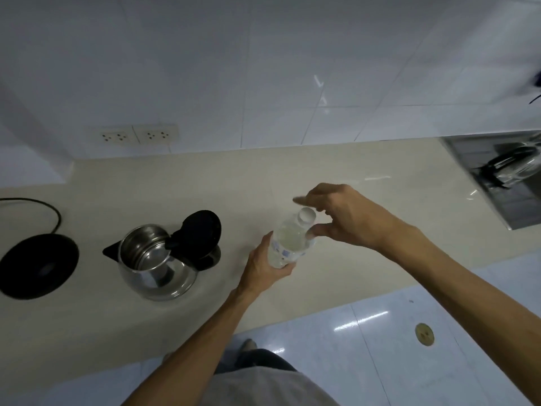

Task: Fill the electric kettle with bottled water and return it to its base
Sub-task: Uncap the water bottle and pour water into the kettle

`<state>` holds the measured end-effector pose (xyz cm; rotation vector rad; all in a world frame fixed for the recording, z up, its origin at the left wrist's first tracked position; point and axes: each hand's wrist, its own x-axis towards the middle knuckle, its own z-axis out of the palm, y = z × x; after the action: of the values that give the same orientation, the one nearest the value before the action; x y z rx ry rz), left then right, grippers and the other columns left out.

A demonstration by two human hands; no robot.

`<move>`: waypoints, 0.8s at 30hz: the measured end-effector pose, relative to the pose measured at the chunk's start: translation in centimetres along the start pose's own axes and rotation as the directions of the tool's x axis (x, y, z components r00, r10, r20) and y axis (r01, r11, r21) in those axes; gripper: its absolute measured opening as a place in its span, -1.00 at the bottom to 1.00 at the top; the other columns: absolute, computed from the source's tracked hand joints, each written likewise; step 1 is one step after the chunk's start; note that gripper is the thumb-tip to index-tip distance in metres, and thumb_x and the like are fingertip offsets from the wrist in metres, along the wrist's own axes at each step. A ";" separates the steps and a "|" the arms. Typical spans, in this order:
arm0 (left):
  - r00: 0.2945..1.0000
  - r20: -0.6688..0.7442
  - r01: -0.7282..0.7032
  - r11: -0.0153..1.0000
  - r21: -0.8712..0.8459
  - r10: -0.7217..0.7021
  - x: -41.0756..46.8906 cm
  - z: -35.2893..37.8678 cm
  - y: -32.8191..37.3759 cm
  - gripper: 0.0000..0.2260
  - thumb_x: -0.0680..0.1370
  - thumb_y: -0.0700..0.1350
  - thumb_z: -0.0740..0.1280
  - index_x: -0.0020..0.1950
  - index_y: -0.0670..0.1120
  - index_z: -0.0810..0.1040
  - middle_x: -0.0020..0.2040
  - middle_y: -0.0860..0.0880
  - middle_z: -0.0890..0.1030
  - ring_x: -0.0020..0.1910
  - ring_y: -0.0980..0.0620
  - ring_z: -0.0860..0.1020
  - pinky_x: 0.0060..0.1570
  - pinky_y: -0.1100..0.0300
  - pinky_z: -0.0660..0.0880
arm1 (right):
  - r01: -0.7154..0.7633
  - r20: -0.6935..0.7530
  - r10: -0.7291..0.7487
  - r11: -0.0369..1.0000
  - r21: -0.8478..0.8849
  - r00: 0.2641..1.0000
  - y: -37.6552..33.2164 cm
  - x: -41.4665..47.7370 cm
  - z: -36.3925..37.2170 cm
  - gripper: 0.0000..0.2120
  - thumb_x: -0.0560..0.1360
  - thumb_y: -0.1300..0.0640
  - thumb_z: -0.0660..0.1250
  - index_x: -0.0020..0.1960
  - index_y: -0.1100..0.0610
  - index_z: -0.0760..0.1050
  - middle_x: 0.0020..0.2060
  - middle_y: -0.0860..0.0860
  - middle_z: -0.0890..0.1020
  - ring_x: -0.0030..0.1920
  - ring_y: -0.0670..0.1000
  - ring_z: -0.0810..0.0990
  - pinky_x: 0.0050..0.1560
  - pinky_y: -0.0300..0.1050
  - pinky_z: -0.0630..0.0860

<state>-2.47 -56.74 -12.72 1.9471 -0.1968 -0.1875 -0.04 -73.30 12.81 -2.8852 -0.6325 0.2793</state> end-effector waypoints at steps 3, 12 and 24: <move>1.000 -0.012 -0.008 0.998 0.061 0.009 0.0 0.6 0.1 -0.27 0.33 -0.06 0.73 0.41 -0.21 0.52 0.20 -0.02 0.68 0.14 0.04 0.67 0.07 0.25 0.61 | -0.193 -0.055 0.187 0.969 -0.154 0.981 -0.9 0.5 0.5 -0.33 0.51 -0.36 0.34 0.17 0.25 0.65 -0.16 0.15 0.70 -0.09 0.21 0.69 -0.04 0.10 0.64; 0.988 0.094 0.117 0.992 0.044 -0.121 0.7 0.3 -0.3 -0.17 0.32 -0.03 0.74 0.48 -0.13 0.43 0.32 -0.04 0.63 0.28 -0.04 0.62 0.23 0.06 0.60 | 0.092 0.033 -0.089 0.991 -0.096 0.996 -1.0 0.4 0.4 -0.60 0.48 0.47 0.37 0.21 0.15 0.71 0.10 0.11 0.66 -0.08 0.13 0.71 -0.16 -0.10 0.61; 0.982 0.105 0.164 0.986 -0.025 -0.160 0.9 0.6 -0.8 -0.18 0.30 -0.07 0.74 0.47 -0.07 0.43 0.29 0.00 0.67 0.23 -0.02 0.66 0.21 -0.02 0.64 | -0.506 0.027 0.520 0.817 0.277 0.854 6.3 -2.0 11.8 -0.64 0.47 0.25 0.55 0.26 0.18 0.67 0.13 0.20 0.67 0.01 0.14 0.71 0.19 -0.05 0.59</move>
<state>-1.69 -57.16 -13.74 1.9218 -0.1017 -0.3963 -1.90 -78.22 0.38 -2.7168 0.2061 0.3308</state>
